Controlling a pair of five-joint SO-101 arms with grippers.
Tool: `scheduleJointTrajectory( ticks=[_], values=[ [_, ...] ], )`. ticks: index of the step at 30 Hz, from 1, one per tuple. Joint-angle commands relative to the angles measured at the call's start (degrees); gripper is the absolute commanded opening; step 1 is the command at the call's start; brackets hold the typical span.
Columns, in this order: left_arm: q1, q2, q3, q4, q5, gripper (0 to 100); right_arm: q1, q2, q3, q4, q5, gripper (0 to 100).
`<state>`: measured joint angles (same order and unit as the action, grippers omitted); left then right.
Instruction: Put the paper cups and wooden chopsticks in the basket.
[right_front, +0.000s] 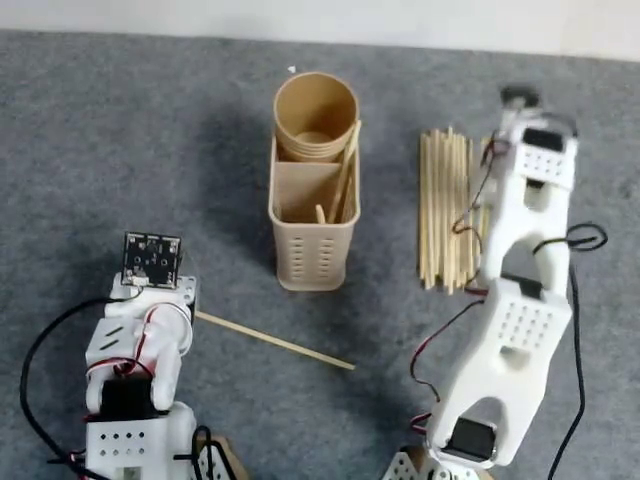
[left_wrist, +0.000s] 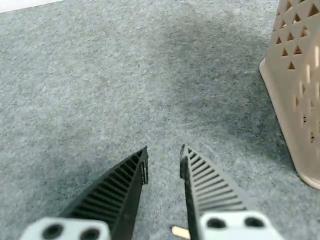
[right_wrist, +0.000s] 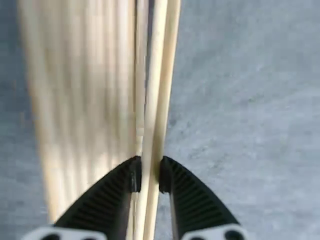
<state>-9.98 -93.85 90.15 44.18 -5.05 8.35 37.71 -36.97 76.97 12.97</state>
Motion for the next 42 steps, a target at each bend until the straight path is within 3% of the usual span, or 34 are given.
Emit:
scheduleJointTrajectory(
  ticks=[1, 14, 24, 42],
  values=[
    [0.66, -0.13, -0.31, -0.88, -0.62, 14, -2.15, -13.05, -6.46, 2.24, -4.84, 0.5],
    [0.66, -0.13, -0.31, -0.88, -0.62, 14, -22.55, -39.78, -7.25, 0.22, -13.36, 0.5],
    [0.66, -0.13, -0.31, -0.88, -0.62, 14, -33.27, -39.16, -7.16, -8.31, -15.74, 0.5],
    [0.84, -0.13, -0.31, -0.97, -0.62, 14, -38.2, -35.38, -7.78, -5.85, -15.3, 0.6]
  ],
)
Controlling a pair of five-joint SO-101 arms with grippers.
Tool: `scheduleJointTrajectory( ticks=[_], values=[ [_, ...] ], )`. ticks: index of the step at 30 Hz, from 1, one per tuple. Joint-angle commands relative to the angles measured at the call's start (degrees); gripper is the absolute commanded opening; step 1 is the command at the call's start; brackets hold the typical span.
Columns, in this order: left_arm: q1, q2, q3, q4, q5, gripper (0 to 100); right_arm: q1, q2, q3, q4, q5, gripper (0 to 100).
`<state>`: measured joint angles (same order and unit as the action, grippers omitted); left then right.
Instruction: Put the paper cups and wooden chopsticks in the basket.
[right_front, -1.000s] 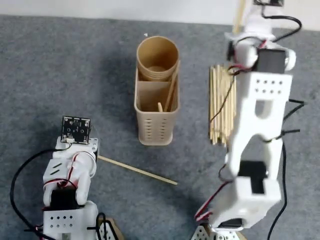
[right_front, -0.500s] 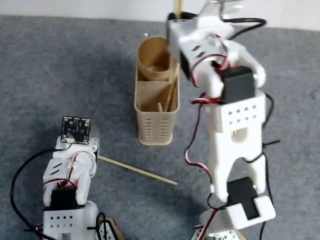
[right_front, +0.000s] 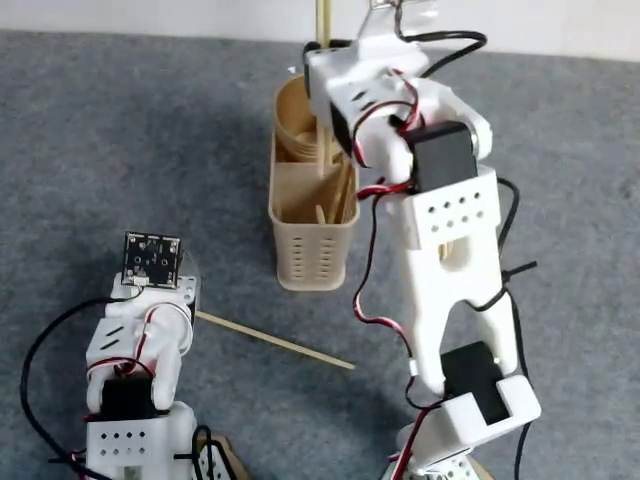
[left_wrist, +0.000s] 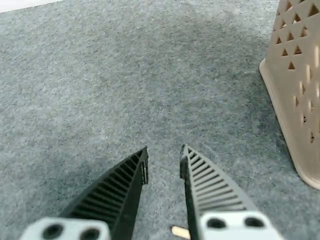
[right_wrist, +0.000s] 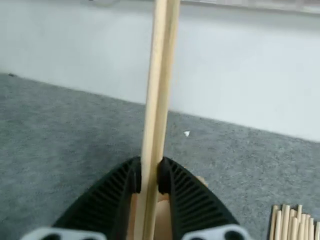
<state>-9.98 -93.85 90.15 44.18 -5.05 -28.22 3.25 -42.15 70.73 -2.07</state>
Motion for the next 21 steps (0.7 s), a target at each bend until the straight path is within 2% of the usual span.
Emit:
scheduleJointTrajectory(
  ticks=[1, 6, 11, 21],
  values=[
    [0.84, -0.13, -0.31, -0.97, -0.62, 14, -1.89, -0.92, -2.59, 0.13, -0.26, 0.6],
    [0.84, -0.04, -0.31, -0.97, -0.62, 14, -2.33, -1.71, -2.68, 0.31, 1.58, 0.6],
    [0.84, -0.04, -0.31, -1.05, -0.62, 14, -2.15, -9.27, -2.15, 1.1, 1.58, 0.5],
    [0.92, 0.04, -0.31, -1.05, -0.62, 14, -2.07, -18.77, -2.59, 25.98, 3.69, 0.5]
  ],
)
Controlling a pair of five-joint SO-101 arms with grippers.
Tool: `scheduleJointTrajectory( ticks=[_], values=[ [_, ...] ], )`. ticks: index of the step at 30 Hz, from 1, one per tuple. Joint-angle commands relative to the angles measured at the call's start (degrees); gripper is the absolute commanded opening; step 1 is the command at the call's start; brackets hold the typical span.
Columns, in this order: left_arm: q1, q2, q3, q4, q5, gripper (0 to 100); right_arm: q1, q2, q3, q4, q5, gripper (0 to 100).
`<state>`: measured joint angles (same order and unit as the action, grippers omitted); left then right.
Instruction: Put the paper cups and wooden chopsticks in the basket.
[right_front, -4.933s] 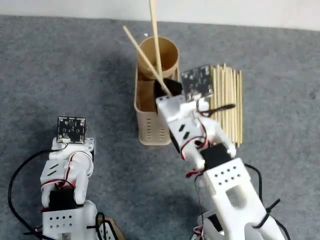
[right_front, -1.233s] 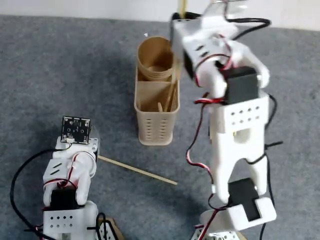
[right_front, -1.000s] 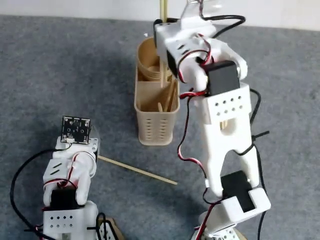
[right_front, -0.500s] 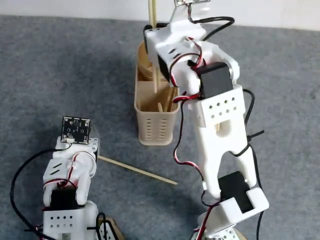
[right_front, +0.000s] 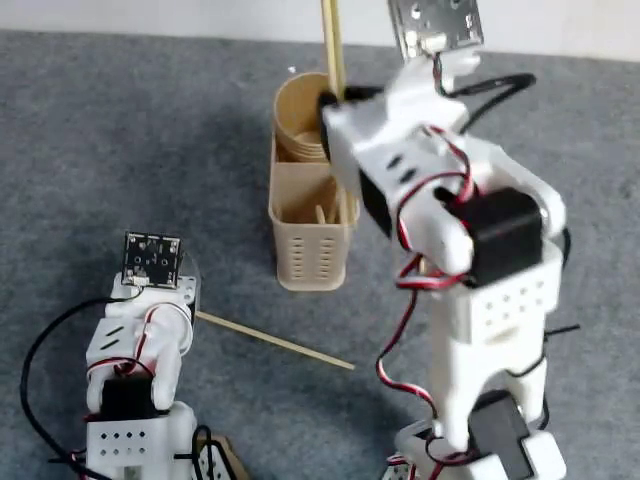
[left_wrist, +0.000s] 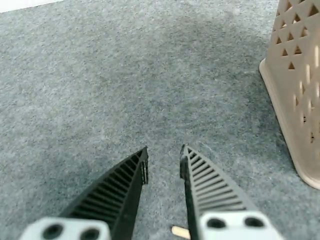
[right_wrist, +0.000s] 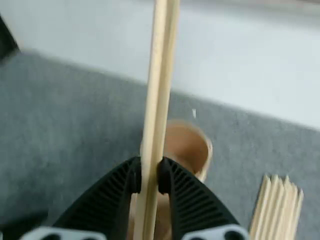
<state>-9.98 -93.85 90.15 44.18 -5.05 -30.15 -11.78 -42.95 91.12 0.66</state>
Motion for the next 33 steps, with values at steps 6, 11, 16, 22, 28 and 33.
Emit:
scheduleJointTrajectory(
  ticks=[6, 11, 16, 22, 28, 33],
  values=[
    [0.92, 0.04, -0.31, -1.05, -0.62, 14, -0.13, -13.58, -0.92, 6.81, 2.99, 0.5],
    [0.92, 0.04, -0.31, -0.97, -0.62, 14, -0.48, -22.02, 10.24, 3.12, 1.41, 0.5],
    [0.92, 0.04, -0.31, -1.05, -0.62, 14, -0.48, -30.02, 32.92, -10.51, 1.32, 0.5],
    [0.92, 0.04, -0.22, -0.97, -0.62, 14, -0.48, -33.01, 59.38, -50.86, 1.32, 0.5],
    [0.92, 0.04, -0.22, -1.05, -0.62, 14, -0.4, -29.85, 69.41, -70.2, 1.41, 0.5],
    [0.92, 0.04, -0.22, -1.05, -0.62, 14, -0.4, -28.35, 69.76, -70.37, 1.41, 0.5]
  ],
)
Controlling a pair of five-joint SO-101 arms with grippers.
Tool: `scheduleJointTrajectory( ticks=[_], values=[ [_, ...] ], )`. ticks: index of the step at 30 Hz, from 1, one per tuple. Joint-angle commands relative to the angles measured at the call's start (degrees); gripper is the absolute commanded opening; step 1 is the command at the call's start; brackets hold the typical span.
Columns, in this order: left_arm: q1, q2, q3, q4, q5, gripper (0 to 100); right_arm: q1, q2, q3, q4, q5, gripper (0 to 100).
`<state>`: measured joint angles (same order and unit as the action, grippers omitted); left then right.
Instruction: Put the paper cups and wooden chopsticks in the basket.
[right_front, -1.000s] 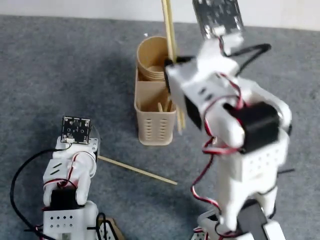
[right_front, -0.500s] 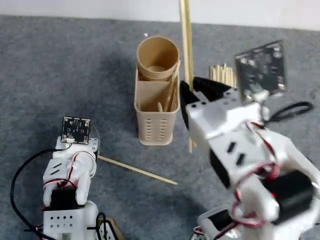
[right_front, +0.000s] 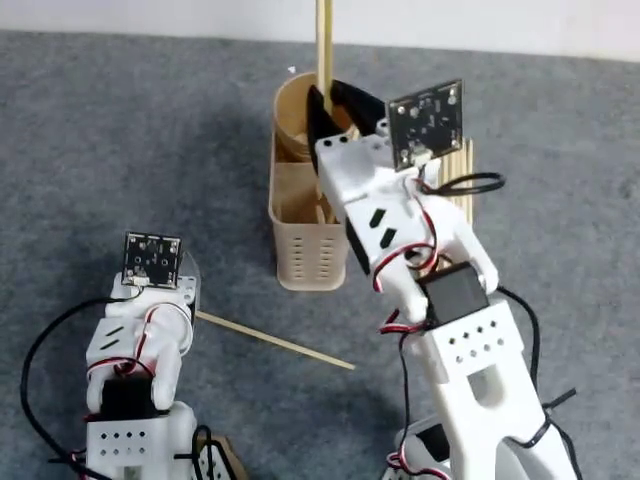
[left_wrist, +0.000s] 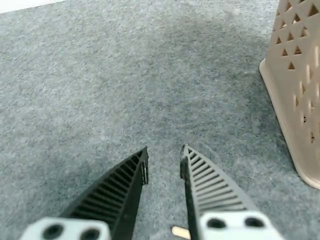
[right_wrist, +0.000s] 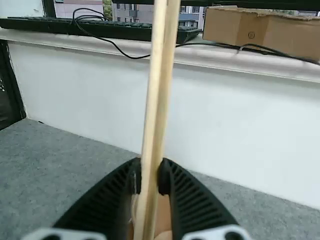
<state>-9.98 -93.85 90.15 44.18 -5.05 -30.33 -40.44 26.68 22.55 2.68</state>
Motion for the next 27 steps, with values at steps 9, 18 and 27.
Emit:
scheduleJointTrajectory(
  ticks=[9, 18, 27],
  values=[
    [0.92, 0.04, -0.22, -0.97, -0.62, 14, -0.04, -3.47, 7.34, 0.92, -0.62, 8.5],
    [0.92, -0.04, 0.4, -1.23, -0.62, 14, 1.8, -12.26, 9.45, 5.93, 7.65, 22.4],
    [1.01, -0.13, 0.48, -1.23, -0.62, 14, 28.09, -7.25, 0.13, 27.12, 8.09, 22.4]
  ],
)
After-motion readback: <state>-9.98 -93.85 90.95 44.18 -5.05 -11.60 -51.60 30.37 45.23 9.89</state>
